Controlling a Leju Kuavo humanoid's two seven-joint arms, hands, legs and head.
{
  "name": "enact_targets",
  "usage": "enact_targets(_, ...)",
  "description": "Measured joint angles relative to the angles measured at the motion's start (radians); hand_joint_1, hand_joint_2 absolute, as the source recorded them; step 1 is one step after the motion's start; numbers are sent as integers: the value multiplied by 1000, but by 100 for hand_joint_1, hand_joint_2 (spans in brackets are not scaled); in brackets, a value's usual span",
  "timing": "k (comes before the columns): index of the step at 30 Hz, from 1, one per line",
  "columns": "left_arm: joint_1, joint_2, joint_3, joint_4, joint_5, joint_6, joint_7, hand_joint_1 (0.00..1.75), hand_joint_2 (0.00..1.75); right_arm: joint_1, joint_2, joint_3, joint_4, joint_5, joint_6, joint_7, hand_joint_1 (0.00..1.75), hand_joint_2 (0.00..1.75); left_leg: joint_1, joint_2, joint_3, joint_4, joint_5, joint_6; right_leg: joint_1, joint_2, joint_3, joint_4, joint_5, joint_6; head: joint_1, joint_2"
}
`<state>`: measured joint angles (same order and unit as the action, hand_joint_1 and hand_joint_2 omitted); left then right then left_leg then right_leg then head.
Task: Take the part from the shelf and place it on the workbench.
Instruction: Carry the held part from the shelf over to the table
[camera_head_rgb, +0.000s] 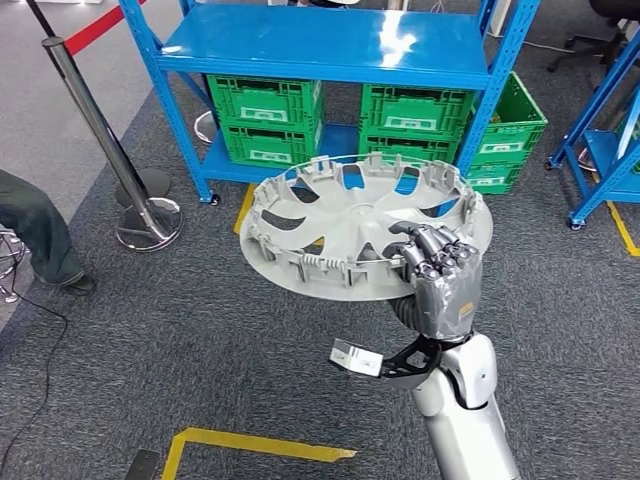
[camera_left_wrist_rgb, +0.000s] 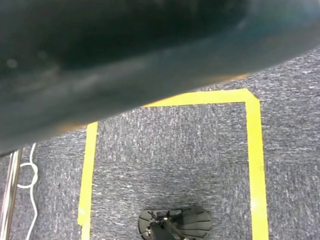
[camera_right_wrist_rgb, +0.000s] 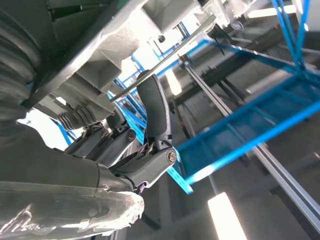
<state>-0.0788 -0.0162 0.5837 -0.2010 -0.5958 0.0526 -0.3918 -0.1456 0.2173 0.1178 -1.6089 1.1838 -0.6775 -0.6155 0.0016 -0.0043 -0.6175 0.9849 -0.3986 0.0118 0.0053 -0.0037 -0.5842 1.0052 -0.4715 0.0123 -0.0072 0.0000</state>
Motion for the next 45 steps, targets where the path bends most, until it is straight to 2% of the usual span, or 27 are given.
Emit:
enact_targets(2,-1,-2,0,0,0,0,0,0,0,4,19,-22,-20,-10,0,-43,175,175,7,-3,3,-16,11,5,-1,2,-26,57,-47,8,2,0)
enact_targets(4,-1,-3,0,0,0,-2,1,0,0,6,34,-42,-37,-18,0,-68,175,175,8,-9,-1,-18,15,5,-7,3,-77,185,-122,18,3,0)
enact_targets(5,0,-4,0,0,0,-3,2,0,0,8,39,-50,-42,-20,0,-73,175,175,9,-13,-4,-17,16,4,-11,3,-98,242,-148,23,3,0)
enact_targets(6,0,-5,0,0,0,-5,2,0,0,10,43,-56,-46,-20,0,-74,175,175,10,-20,-7,-17,19,0,-15,3,-105,269,-156,28,2,0)
enact_targets(7,1,-5,0,0,-1,-7,3,0,0,12,46,-62,-49,-20,0,-75,175,175,13,-28,-10,-15,21,-4,-20,3,-92,256,-144,33,3,0)
enact_targets(8,1,-5,0,0,-1,-9,3,0,0,14,49,-66,-52,-21,0,-76,175,175,17,-39,-14,-13,24,-9,-25,6,-58,202,-116,38,3,0)
enact_targets(10,-1,-4,0,0,-1,-14,4,0,0,15,53,-73,-61,-25,0,-77,175,175,22,-59,-25,-3,28,-23,-36,42,22,63,-72,47,4,0)
enact_targets(12,-1,-1,0,0,-1,-17,5,0,0,15,58,-77,-69,-30,0,-78,175,175,23,-76,-36,5,33,-39,-38,68,57,3,-62,40,4,0)
enact_targets(15,3,-1,0,0,-2,-20,9,0,0,15,67,-85,-76,-35,0,-78,175,175,27,-89,-45,5,42,-56,-32,44,55,10,-52,12,3,0)
enact_targets(17,5,-2,0,0,-3,-20,13,0,0,15,73,-90,-79,-35,0,-78,175,175,26,-60,-68,56,3,-59,-29,22,51,9,-45,-4,-1,0)
enact_targets(19,3,-2,0,0,-3,-20,15,0,0,15,77,-95,-83,-35,0,-78,175,175,24,-21,-119,187,-76,-57,-20,-3,46,9,-41,-12,-6,0)
enact_targets(21,2,-3,-1,0,-3,-21,15,0,0,16,77,-99,-84,-35,0,-78,175,175,23,-9,-154,298,-125,-53,-10,-30,41,9,-39,-17,-6,0)
enact_targets(22,3,-4,-1,0,-3,-21,15,0,0,16,77,-99,-84,-35,0,-78,175,175,22,-7,-147,303,-124,-49,-6,-42,39,9,-39,-17,-6,0)
enact_targets(23,4,-4,-1,0,-3,-21,15,0,0,17,77,-100,-84,-35,0,-78,175,175,19,-4,-120,271,-107,-44,-3,-54,39,9,-39,-18,-6,0)
enact_targets(26,0,-3,-1,0,-3,-21,15,0,0,17,79,-100,-87,-35,0,-78,175,175,-3,53,-3,86,-53,-23,5,-88,39,10,-42,-16,-6,0)
enact_targets(28,-2,-2,-1,0,-3,-21,15,0,0,16,81,-101,-89,-35,0,-79,175,175,-14,71,18,37,-52,-12,11,-111,39,10,-44,-12,-5,0)
enact_targets(30,3,-1,-1,0,-3,-21,15,0,0,16,82,-102,-91,-35,0,-79,175,175,-12,47,16,29,-46,-3,10,-125,40,10,-49,-6,-5,0)
enact_targets(32,5,-1,0,0,-3,-21,15,0,0,16,84,-103,-93,-35,0,-79,175,175,-7,25,18,22,-40,8,6,-82,22,50,-78,4,-4,0)
enact_targets(34,1,-2,0,0,-3,-21,15,0,0,16,85,-104,-94,-36,0,-79,175,175,-3,2,17,20,-36,14,1,-19,-35,171,-139,10,1,0)
enact_targets(35,0,-2,0,0,-3,-21,15,0,0,17,85,-104,-95,-36,0,-79,175,175,-3,-12,15,20,-35,16,1,-6,-70,241,-166,12,2,0)
enact_targets(36,0,-2,0,0,-3,-21,15,0,0,18,85,-105,-95,-36,0,-79,175,175,-4,-26,15,20,-34,17,0,-1,-97,290,-177,12,3,0)
enact_targets(37,0,-2,0,0,-3,-21,15,0,0,20,85,-106,-95,-36,0,-79,175,175,-4,-40,14,20,-34,17,1,1,-107,304,-169,11,3,0)
enact_targets(38,1,-2,0,0,-3,-21,15,0,0,22,85,-107,-95,-36,0,-79,175,175,-4,-55,15,20,-33,16,1,4,-97,275,-141,8,3,0)
enact_targets(39,2,-3,0,0,-3,-21,16,0,0,23,85,-108,-96,-36,0,-79,175,175,-5,-70,16,20,-32,15,1,15,-69,211,-100,3,3,0)
enact_targets(41,0,-6,0,0,-3,-24,22,0,0,22,86,-110,-106,-37,0,-79,175,175,-4,-98,14,22,-29,10,1,63,-3,71,-37,-11,3,0)
enact_targets(43,-1,-8,0,0,-3,-27,31,0,0,19,88,-113,-124,-37,0,-79,175,175,1,-121,3,23,-23,-1,1,90,28,8,-22,-20,3,0)
enact_targets(45,3,-6,0,0,-5,-29,37,0,0,15,92,-117,-146,-37,0,-79,175,175,6,-139,-5,21,-17,-12,0,70,35,-7,-18,-22,5,0)
